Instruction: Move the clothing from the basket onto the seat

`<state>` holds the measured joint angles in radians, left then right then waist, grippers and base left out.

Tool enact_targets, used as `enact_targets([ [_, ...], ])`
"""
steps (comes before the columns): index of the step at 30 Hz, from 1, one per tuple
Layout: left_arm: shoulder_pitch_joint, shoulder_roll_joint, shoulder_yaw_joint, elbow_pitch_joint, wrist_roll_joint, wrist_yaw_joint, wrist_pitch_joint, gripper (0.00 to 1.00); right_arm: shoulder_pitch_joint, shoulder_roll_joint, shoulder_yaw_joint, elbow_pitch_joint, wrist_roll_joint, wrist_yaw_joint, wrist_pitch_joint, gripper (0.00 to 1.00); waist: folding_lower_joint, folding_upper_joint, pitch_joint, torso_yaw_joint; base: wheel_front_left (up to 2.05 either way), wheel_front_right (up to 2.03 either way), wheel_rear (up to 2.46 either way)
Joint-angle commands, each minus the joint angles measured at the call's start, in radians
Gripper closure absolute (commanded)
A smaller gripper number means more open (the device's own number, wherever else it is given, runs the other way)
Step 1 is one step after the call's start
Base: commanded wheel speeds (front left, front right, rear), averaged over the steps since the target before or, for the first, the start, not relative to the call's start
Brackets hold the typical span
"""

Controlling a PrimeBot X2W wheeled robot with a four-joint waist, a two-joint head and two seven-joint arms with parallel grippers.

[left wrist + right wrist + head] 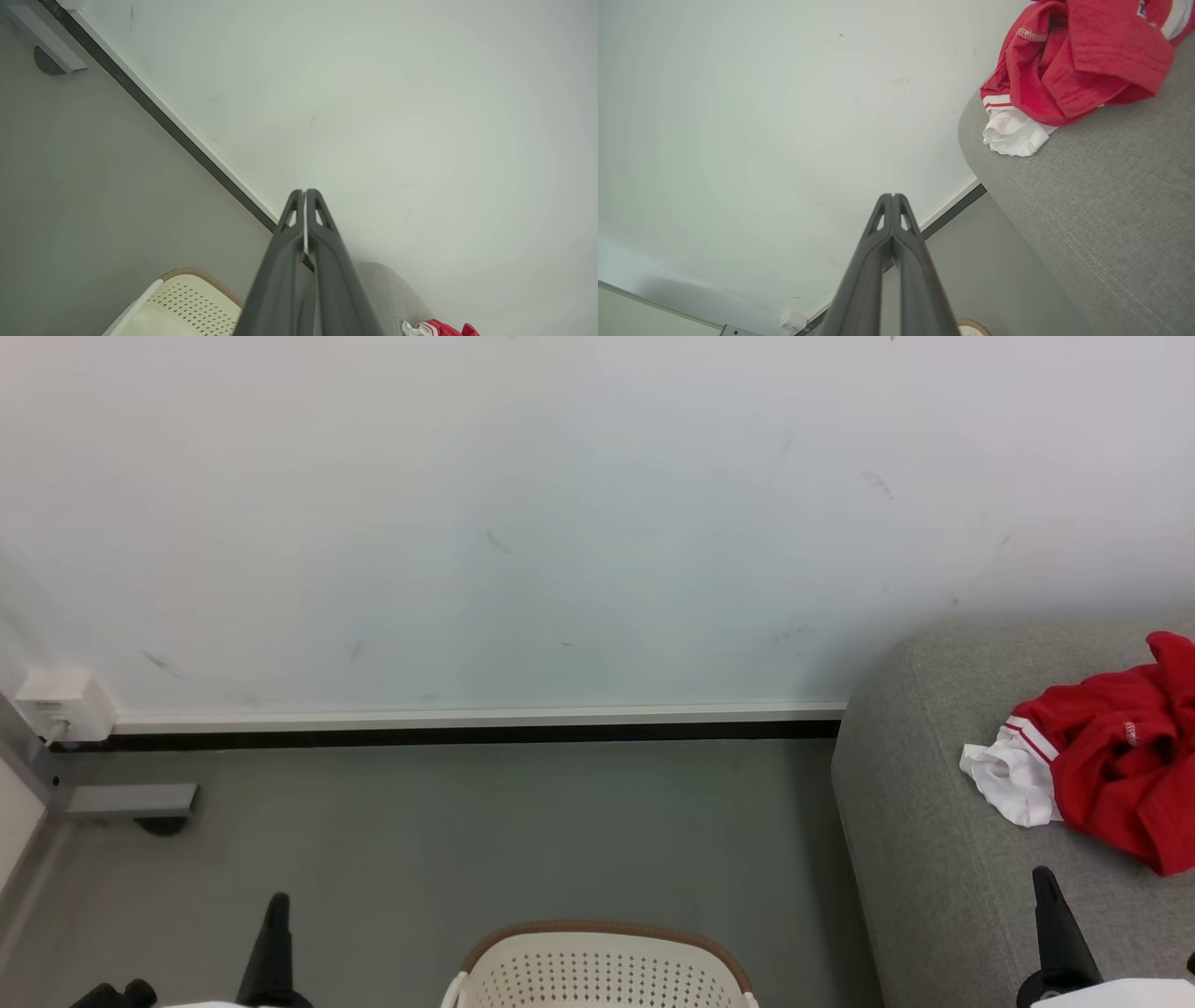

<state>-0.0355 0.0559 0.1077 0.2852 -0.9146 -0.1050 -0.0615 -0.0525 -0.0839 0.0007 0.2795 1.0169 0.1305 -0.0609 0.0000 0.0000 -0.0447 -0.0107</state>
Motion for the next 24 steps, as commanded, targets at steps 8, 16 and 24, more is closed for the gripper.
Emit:
enact_targets([
  [8, -0.031, 0.005, 0.004, -0.018, -0.124, -0.009, 0.03, 1.0, -0.03, 0.004, -0.024, -0.018, 0.105, 0.0, 0.031, 1.0, 0.0, 0.0, 0.006, 0.001, 0.0, 0.0, 0.0],
  [16, -0.038, 0.003, 0.005, -0.022, -0.214, -0.011, 0.053, 1.0, -0.037, 0.008, -0.037, -0.021, 0.18, 0.0, 0.053, 1.0, 0.0, 0.0, 0.011, 0.002, 0.0, 0.0, 0.0],
  [24, -0.044, 0.002, 0.005, -0.025, -0.286, -0.014, 0.072, 1.0, -0.039, 0.012, -0.05, -0.023, 0.241, 0.0, 0.072, 1.0, 0.0, 0.0, 0.015, 0.003, 0.0, 0.0, 0.0],
])
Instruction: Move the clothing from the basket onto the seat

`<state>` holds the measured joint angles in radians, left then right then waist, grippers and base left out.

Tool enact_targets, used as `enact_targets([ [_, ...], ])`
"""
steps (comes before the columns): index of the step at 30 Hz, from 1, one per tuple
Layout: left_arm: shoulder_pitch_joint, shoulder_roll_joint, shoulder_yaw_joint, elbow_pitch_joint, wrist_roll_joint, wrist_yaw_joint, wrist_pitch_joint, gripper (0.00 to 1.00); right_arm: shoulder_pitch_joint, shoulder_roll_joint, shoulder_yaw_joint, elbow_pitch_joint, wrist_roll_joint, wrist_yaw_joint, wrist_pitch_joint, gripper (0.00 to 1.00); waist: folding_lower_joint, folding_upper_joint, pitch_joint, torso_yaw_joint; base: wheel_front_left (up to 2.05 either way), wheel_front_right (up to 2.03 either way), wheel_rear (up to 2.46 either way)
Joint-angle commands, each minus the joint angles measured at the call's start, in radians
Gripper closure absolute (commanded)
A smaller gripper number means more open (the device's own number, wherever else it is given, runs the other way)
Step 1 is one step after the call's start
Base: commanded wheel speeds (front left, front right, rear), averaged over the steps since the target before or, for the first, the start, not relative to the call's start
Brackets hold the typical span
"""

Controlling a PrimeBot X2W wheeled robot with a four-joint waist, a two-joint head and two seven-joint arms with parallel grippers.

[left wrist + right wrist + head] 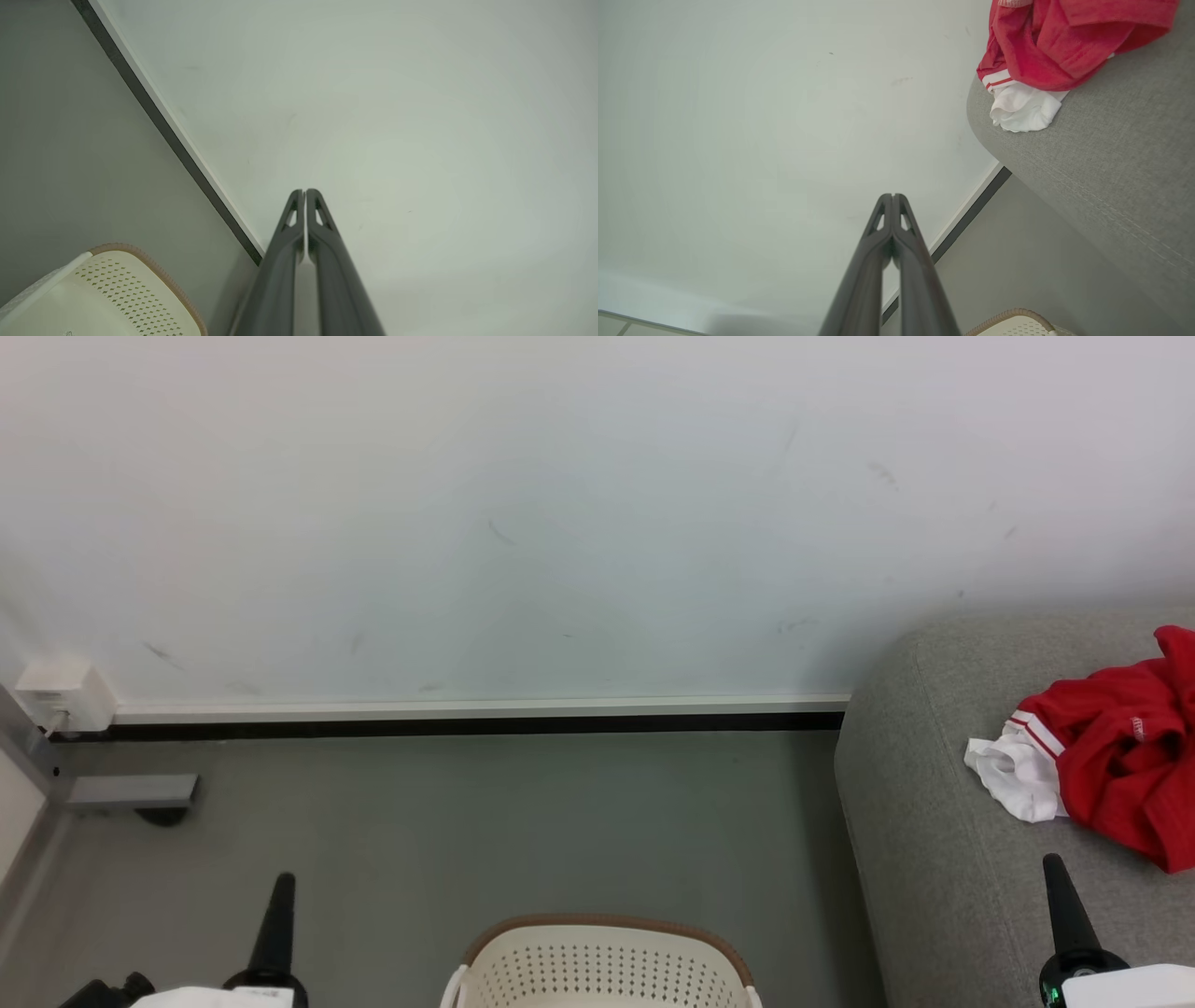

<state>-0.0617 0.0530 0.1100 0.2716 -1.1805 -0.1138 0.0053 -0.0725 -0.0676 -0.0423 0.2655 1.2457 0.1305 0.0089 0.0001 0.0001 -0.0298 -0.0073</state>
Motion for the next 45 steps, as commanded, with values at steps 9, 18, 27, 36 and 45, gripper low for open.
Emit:
enact_targets([
  [9, -0.025, 0.004, 0.003, -0.015, -0.102, -0.009, 0.027, 1.0, -0.024, 0.0, -0.021, -0.012, 0.085, 0.0, 0.024, 1.0, -0.0001, -0.0001, 0.006, 0.001, 0.0, 0.0, 0.0],
  [18, -0.032, 0.003, 0.004, -0.018, -0.184, -0.011, 0.047, 1.0, -0.03, 0.005, -0.034, -0.015, 0.153, 0.0, 0.044, 1.0, -0.0001, -0.0001, 0.011, 0.003, 0.0, 0.0, 0.0],
  [27, -0.038, 0.001, 0.004, -0.02, -0.26, -0.013, 0.067, 1.0, -0.032, 0.009, -0.047, -0.018, 0.217, 0.0, 0.063, 1.0, -0.0001, -0.0001, 0.017, 0.004, 0.0, 0.0, 0.0],
  [36, -0.043, 0.0, 0.005, -0.023, -0.329, -0.016, 0.083, 1.0, -0.035, 0.013, -0.057, -0.021, 0.275, 0.0, 0.082, 1.0, -0.0001, -0.0001, 0.023, 0.005, 0.0, 0.0, 0.0],
  [45, -0.049, -0.001, 0.005, -0.026, -0.393, -0.019, 0.101, 1.0, -0.038, 0.016, -0.069, -0.023, 0.329, 0.0, 0.097, 1.0, -0.0001, -0.0001, 0.028, 0.006, 0.0, 0.0, 0.0],
])
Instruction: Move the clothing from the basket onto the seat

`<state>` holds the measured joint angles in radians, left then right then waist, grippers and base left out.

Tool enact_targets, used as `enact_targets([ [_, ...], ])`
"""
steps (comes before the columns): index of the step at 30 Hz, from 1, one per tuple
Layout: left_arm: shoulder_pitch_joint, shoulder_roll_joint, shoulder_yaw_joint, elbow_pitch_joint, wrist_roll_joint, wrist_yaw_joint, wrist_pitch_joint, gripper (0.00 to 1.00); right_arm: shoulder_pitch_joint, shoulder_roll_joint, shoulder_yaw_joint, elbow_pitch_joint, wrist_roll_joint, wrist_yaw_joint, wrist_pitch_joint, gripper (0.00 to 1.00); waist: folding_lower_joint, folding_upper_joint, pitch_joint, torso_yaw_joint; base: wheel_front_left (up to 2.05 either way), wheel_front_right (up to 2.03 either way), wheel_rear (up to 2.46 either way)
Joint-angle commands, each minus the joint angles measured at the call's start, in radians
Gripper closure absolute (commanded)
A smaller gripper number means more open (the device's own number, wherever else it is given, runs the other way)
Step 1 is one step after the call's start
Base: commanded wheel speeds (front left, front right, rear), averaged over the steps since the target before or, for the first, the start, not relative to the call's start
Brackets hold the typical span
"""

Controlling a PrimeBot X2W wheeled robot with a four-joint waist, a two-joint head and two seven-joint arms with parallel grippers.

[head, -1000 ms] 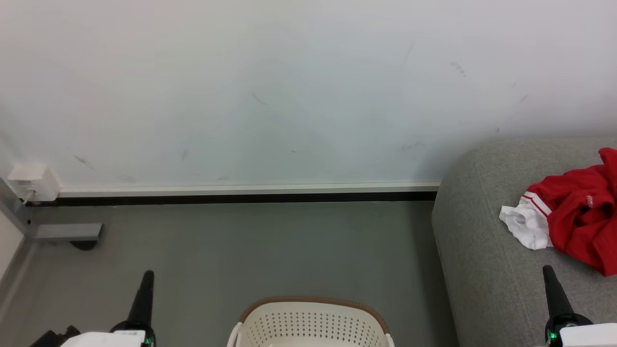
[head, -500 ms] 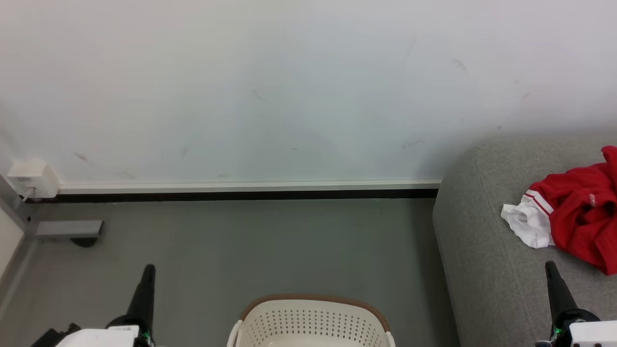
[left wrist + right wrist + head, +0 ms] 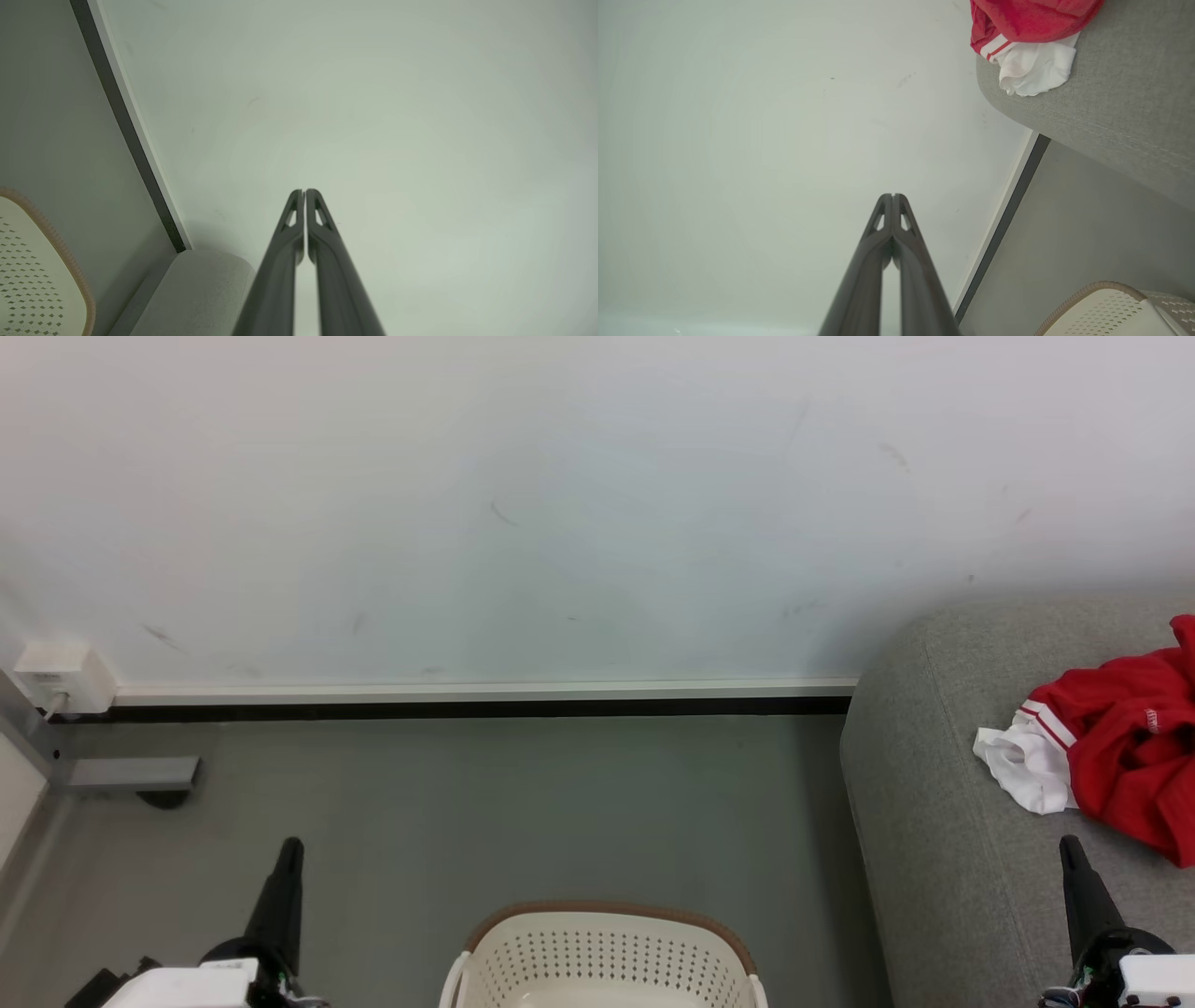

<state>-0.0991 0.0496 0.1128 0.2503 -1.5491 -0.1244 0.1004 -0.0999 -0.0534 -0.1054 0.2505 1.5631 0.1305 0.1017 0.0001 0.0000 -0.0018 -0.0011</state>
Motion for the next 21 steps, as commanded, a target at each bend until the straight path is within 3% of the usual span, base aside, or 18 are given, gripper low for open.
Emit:
enact_targets([
  [1, -0.012, 0.002, 0.002, -0.005, -0.029, -0.009, 0.006, 1.0, -0.012, 0.003, -0.007, -0.008, 0.018, 0.0, 0.005, 1.0, -0.0001, 0.0, 0.001, 0.0, 0.0, 0.0, 0.0],
  [21, -0.014, 0.001, 0.003, -0.007, -0.07, -0.01, 0.018, 1.0, -0.015, 0.004, -0.013, -0.008, 0.05, 0.0, 0.016, 1.0, -0.0001, 0.0, 0.005, 0.001, 0.0, 0.0, 0.0],
])
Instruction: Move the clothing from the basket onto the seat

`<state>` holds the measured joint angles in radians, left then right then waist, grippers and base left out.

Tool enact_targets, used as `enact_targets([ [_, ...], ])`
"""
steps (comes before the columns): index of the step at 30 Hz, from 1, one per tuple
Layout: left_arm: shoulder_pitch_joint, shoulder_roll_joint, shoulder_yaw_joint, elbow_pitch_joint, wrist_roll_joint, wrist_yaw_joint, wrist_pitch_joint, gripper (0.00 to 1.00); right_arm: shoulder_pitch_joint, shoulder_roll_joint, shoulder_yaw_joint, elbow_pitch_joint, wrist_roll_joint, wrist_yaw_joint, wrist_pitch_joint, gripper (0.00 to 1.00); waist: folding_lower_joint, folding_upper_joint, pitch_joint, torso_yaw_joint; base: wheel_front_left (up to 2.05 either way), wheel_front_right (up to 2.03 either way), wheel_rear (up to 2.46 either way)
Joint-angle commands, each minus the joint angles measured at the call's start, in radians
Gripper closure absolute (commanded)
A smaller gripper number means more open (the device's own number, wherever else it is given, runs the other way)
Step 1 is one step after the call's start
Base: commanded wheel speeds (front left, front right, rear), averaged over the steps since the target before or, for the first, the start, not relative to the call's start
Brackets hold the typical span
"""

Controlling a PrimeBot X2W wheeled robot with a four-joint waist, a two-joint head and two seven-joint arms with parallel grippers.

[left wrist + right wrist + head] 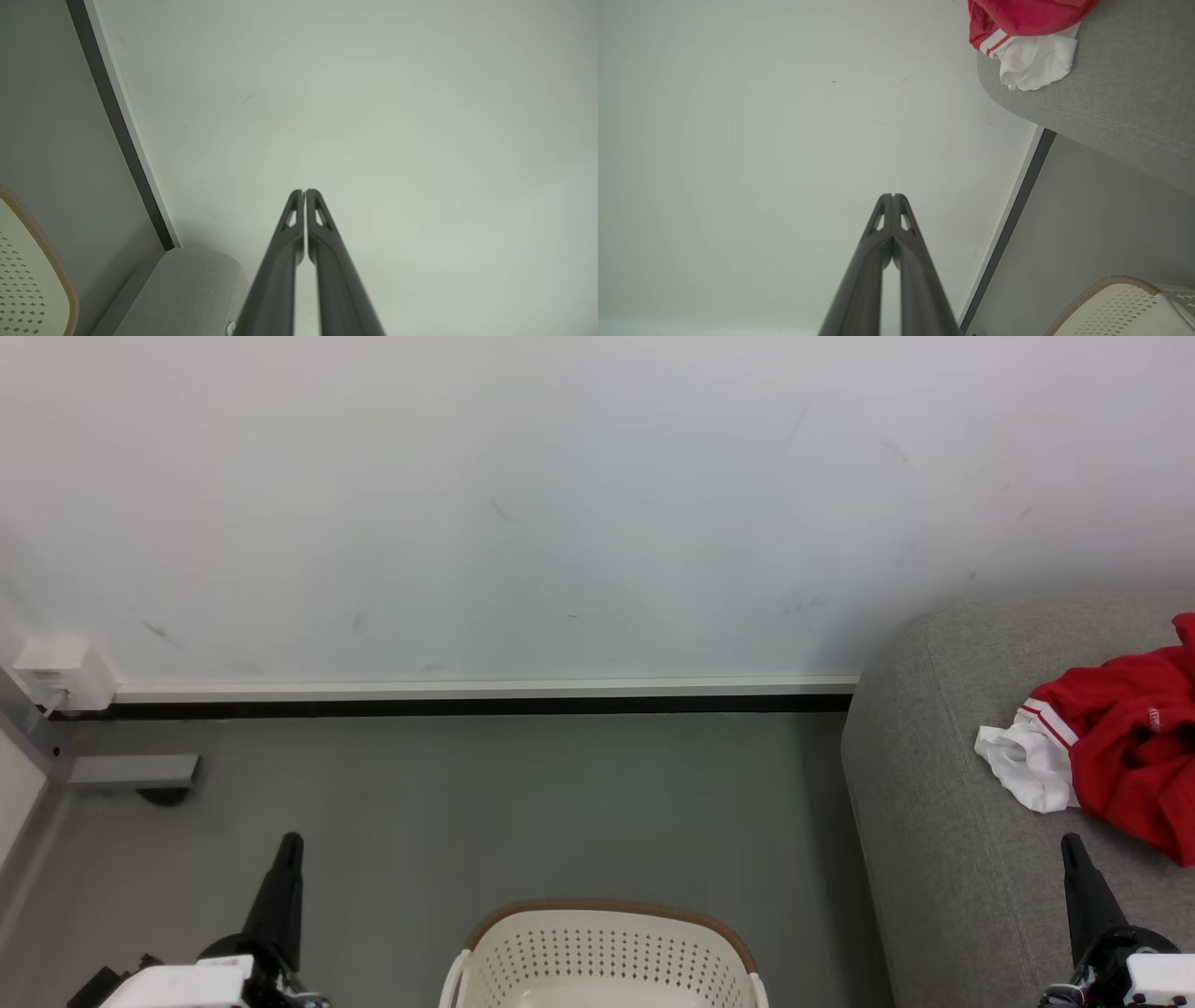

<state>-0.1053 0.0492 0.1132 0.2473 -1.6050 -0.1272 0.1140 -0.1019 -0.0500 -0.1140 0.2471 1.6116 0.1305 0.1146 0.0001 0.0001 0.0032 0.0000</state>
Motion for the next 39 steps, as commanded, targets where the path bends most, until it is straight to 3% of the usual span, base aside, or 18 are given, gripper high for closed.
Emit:
enact_targets([
  [1, -0.008, 0.002, 0.002, -0.004, -0.014, -0.007, 0.004, 1.0, -0.013, 0.0, -0.004, -0.005, 0.002, 0.0, 0.003, 1.0, -0.0001, -0.0001, 0.0, 0.0, 0.0, 0.0, 0.0],
  [39, -0.008, 0.002, 0.002, -0.004, -0.014, -0.007, 0.004, 1.0, -0.013, 0.0, -0.004, -0.005, 0.002, 0.0, 0.003, 1.0, -0.0001, -0.0001, 0.0, 0.0, 0.0, 0.0, 0.0],
])
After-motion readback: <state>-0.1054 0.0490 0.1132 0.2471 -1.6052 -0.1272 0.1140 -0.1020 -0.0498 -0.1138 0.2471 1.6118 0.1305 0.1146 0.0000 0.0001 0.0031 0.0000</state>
